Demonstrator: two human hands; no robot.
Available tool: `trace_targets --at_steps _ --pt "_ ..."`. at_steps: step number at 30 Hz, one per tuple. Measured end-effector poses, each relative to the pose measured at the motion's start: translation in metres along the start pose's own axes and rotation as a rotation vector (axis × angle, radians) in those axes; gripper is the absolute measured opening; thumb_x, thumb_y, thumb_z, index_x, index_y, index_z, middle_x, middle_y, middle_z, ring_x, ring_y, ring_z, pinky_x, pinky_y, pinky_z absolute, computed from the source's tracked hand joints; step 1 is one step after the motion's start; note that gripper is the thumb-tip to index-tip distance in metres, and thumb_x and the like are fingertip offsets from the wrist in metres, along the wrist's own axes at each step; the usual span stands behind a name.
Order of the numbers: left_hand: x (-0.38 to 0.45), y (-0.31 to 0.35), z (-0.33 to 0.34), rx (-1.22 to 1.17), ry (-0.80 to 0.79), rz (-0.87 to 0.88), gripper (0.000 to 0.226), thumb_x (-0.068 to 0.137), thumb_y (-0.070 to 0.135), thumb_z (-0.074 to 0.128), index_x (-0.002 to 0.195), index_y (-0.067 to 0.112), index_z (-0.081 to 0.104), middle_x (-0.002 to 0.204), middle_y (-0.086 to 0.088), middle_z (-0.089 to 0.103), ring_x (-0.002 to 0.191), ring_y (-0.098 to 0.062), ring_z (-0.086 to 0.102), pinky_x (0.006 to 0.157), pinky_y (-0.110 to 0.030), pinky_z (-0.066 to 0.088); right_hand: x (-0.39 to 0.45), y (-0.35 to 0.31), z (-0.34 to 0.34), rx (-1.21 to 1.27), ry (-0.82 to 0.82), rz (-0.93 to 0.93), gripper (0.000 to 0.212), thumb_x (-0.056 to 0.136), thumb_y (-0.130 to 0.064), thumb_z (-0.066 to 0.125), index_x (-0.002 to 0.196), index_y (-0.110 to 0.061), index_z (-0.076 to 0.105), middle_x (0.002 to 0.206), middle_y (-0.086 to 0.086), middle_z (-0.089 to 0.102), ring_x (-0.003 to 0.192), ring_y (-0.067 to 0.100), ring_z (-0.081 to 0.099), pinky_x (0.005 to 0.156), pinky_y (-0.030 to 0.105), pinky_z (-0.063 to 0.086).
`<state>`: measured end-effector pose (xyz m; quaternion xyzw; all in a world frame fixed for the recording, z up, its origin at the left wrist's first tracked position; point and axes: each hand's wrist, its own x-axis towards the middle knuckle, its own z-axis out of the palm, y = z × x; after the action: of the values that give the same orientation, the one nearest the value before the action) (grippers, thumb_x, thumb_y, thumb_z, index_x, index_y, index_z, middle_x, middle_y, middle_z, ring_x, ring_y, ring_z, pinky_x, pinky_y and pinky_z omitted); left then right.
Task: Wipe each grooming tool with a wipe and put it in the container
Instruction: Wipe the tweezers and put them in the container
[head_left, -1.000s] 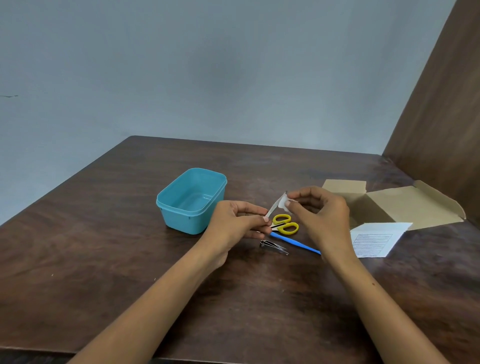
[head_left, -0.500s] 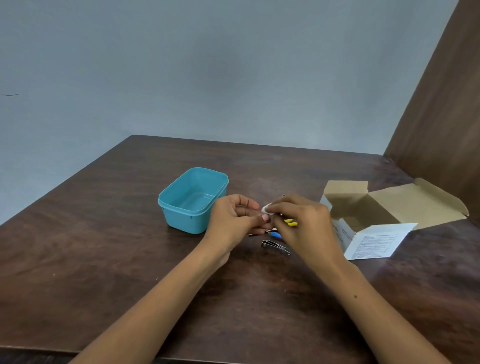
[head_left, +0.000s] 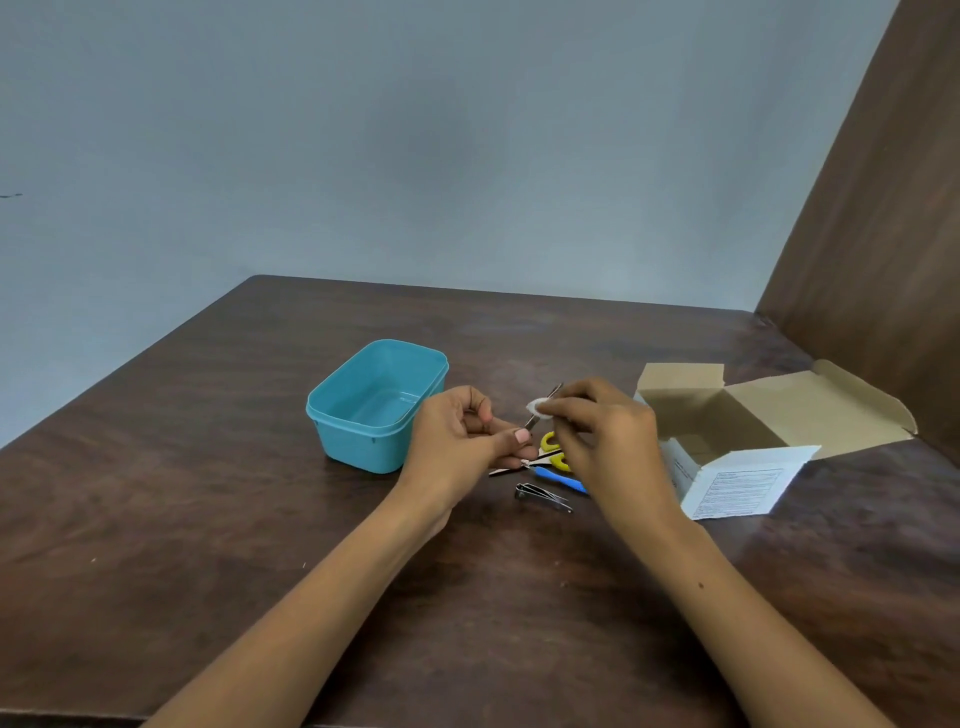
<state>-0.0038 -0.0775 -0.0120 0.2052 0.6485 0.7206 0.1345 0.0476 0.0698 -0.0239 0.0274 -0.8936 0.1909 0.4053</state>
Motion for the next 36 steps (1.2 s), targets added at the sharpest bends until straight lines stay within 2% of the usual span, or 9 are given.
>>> trace_targets --at_steps 5,10,16,19,22,27,31,33,36 --pt "0.000 0.002 0.000 0.046 -0.017 0.031 0.033 0.078 -0.009 0.068 0.069 0.009 0.042 0.069 -0.018 0.072 0.066 -0.025 0.073 0.056 -0.024 0.058 0.003 0.002 0.001 -0.021 0.068 0.080 0.017 0.080 -0.001 0.064 0.092 -0.007 0.076 0.085 0.010 0.067 0.070 0.021 0.063 0.061 0.018 0.044" --pt "0.001 0.004 -0.003 0.027 0.025 0.056 0.036 0.078 -0.012 0.065 0.068 0.010 0.038 0.072 -0.024 0.070 0.064 -0.026 0.072 0.051 -0.022 0.056 -0.008 -0.014 0.007 0.057 -0.027 0.002 0.023 0.079 -0.003 0.061 0.095 -0.010 0.075 0.091 0.007 0.066 0.077 0.014 0.062 0.070 0.012 0.042" --pt "0.003 0.000 -0.002 0.062 0.002 0.080 0.039 0.077 -0.009 0.068 0.066 0.011 0.036 0.070 -0.021 0.071 0.066 -0.026 0.072 0.056 -0.026 0.057 0.002 -0.002 0.005 0.015 0.099 0.099 0.024 0.081 0.005 0.060 0.095 -0.006 0.075 0.092 0.011 0.065 0.075 0.020 0.063 0.067 0.016 0.043" --pt "0.003 0.000 -0.003 0.079 0.002 0.081 0.039 0.077 -0.008 0.068 0.066 0.011 0.036 0.071 -0.021 0.071 0.068 -0.028 0.073 0.057 -0.027 0.058 0.001 0.000 0.004 0.025 0.102 0.133 0.024 0.081 0.006 0.062 0.098 -0.006 0.074 0.094 0.010 0.065 0.077 0.013 0.058 0.069 0.014 0.044" --pt "0.001 0.002 -0.003 0.058 0.005 0.095 0.038 0.078 -0.010 0.067 0.068 0.011 0.036 0.070 -0.022 0.070 0.066 -0.026 0.072 0.054 -0.024 0.057 -0.004 -0.006 0.005 0.114 0.084 0.117 0.021 0.081 -0.004 0.064 0.099 -0.010 0.074 0.095 0.005 0.064 0.079 0.008 0.060 0.072 0.019 0.053" --pt "-0.001 0.004 -0.003 0.065 0.003 0.098 0.036 0.079 -0.009 0.066 0.069 0.010 0.037 0.074 -0.023 0.071 0.067 -0.026 0.073 0.051 -0.021 0.054 -0.005 -0.017 0.004 0.242 0.107 0.161 0.012 0.080 -0.013 0.070 0.089 -0.011 0.076 0.085 -0.002 0.064 0.074 0.005 0.062 0.068 0.011 0.052" --pt "0.001 0.001 -0.002 0.096 -0.004 0.112 0.039 0.078 -0.007 0.068 0.065 0.011 0.036 0.070 -0.018 0.072 0.067 -0.026 0.073 0.054 -0.024 0.056 0.004 -0.010 -0.002 0.371 0.180 0.352 0.011 0.075 -0.004 0.075 0.076 -0.015 0.076 0.075 -0.004 0.066 0.074 0.004 0.065 0.066 0.009 0.050" --pt "0.001 0.001 -0.003 0.119 -0.007 0.113 0.038 0.078 -0.006 0.069 0.065 0.010 0.037 0.071 -0.018 0.072 0.068 -0.026 0.073 0.055 -0.024 0.057 0.007 -0.009 -0.005 0.534 0.180 0.518 0.018 0.073 -0.004 0.077 0.071 -0.022 0.072 0.074 -0.005 0.071 0.071 0.004 0.069 0.069 0.018 0.054" --pt "0.001 0.001 -0.003 0.140 -0.006 0.124 0.037 0.079 -0.005 0.068 0.066 0.010 0.038 0.072 -0.018 0.072 0.067 -0.024 0.073 0.056 -0.024 0.057 0.003 -0.013 -0.005 0.683 0.133 0.627 0.013 0.069 -0.006 0.081 0.073 -0.015 0.072 0.075 0.000 0.074 0.073 0.011 0.072 0.070 0.026 0.057"
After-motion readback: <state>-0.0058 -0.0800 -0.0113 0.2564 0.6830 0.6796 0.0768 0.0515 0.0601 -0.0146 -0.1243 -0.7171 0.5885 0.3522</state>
